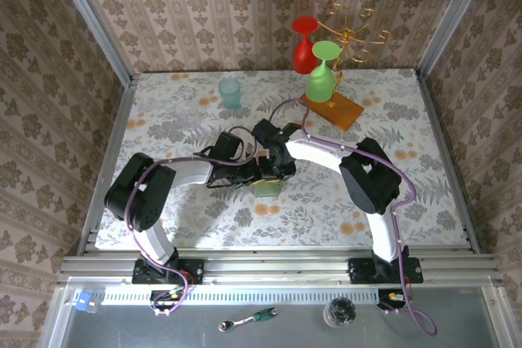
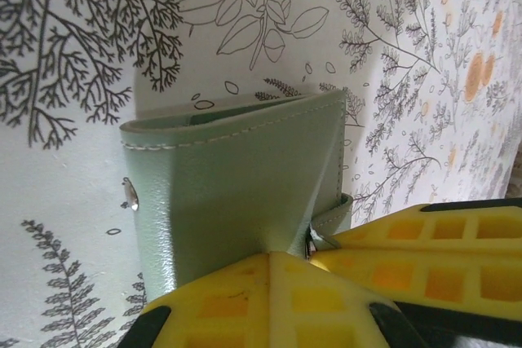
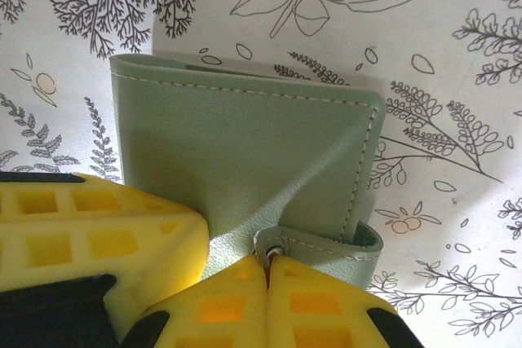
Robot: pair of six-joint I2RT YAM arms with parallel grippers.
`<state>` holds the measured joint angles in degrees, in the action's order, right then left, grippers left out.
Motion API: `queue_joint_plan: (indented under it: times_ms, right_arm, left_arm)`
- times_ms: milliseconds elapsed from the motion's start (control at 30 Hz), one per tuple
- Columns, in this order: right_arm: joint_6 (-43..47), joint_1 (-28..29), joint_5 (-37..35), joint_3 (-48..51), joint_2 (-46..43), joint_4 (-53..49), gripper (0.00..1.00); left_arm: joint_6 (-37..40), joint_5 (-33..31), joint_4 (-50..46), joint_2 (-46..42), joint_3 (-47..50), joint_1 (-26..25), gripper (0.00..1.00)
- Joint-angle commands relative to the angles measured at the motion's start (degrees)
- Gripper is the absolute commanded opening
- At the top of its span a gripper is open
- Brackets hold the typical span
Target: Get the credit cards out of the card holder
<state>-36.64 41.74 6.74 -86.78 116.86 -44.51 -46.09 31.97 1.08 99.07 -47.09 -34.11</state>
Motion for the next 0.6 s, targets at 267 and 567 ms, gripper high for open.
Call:
queue_joint_plan:
  times_ms: [267, 567]
  right_arm:
    - [5.6, 1.9, -15.9, -5.4, 6.7, -13.7, 0.0]
    - [6.4, 3.4, -22.8, -7.9, 8.1, -17.9, 0.0]
  left_arm:
    - [8.4, -5.2, -12.7, 6.7, -0.2, 1.9, 0.0]
    - [8.4, -4.2, -11.8, 10.8, 0.0, 2.4, 0.0]
